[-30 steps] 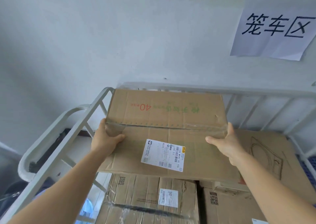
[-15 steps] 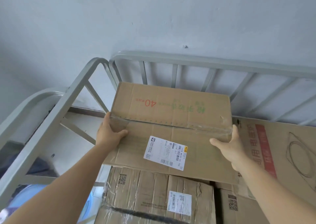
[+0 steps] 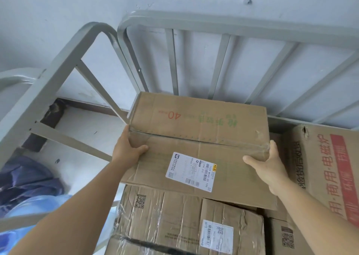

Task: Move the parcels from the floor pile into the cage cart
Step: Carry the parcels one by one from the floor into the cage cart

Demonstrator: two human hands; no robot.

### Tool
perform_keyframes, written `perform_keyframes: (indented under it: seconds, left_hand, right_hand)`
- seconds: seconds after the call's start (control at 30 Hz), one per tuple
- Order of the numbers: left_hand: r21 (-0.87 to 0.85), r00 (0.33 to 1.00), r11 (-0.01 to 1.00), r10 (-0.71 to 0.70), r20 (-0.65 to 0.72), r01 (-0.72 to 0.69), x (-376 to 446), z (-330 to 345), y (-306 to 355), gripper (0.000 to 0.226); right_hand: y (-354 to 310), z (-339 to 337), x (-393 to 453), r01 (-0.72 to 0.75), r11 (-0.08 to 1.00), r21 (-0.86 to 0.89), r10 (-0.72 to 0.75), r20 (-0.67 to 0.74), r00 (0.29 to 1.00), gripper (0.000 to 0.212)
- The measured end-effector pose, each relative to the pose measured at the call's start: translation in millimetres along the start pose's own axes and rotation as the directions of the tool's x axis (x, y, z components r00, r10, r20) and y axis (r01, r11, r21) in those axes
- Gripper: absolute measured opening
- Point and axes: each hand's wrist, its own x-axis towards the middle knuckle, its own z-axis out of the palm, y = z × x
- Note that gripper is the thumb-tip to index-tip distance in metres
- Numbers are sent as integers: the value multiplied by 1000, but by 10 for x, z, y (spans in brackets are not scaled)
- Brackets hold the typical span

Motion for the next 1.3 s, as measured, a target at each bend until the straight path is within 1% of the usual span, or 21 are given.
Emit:
perform_keyframes:
  seconds: [0.17,0.27,0.37,0.43,0.5,0.57,0.63,0.67,0.77,0.9,1.0,1.1,1.17,1.3]
  left_hand:
    - [49,999,999,16,36,-18,222,-10,51,99]
    - [104,998,994,33,46,-37,233,7,71,98]
    - [168,999,985,42,34,-47,175,0,100,95]
    - [195,999,980,33,35,-40,106,-16,131,91]
    - [253,999,967,22,47,-33,0,-32,154,87]
    - [354,997,933,40,62,-59,-150,-56,189,80]
    - [413,993,903,90,83,-116,-336,-83,248,73]
    - [426,988,892,115,105,-149,-446,-98,287,74]
    - [464,973,857,170,158,-225,-827,-138,447,86]
    - [506,924,774,304,232,-381,-1479,-166,777,85]
    - [487,876,728,404,263,-483,-1956,-194,987,87]
    - [500,831,666,474,290,-554,-2427,-252,1184,81]
    - [516,795,609,517,318,-602,-2733,-272,1292,75]
    - [492,723,535,573,386,-687,-3258,-209,1451,70]
  right_hand:
    - [-61,45,46,-1,999,-36,1,-20,1000,108]
    - [-27,62,11,-7,998,-64,4,-38,999,109]
    - [-67,43,-15,-10,996,-90,8,-22,1000,109]
    - [-101,13,-58,-27,991,-131,26,-10,1000,108]
    - [-116,-26,-134,-25,977,-212,24,-9,1000,106]
    - [-130,-86,-251,9,950,-313,-12,-8,1000,106]
    - [-166,-166,-420,79,895,-438,-86,4,996,105]
    - [-192,-213,-522,119,864,-489,-129,13,992,104]
    - [-277,-382,-867,235,773,-589,-247,62,967,100]
    - [-334,-641,-1352,339,654,-676,-337,140,931,95]
    - [-314,-873,-1714,384,602,-700,-375,177,910,93]
    - [-234,-1131,-2072,422,544,-725,-427,194,883,90]
    - [-136,-1299,-2298,425,543,-724,-436,190,880,89]
    - [126,-1641,-2699,385,616,-687,-420,126,899,86]
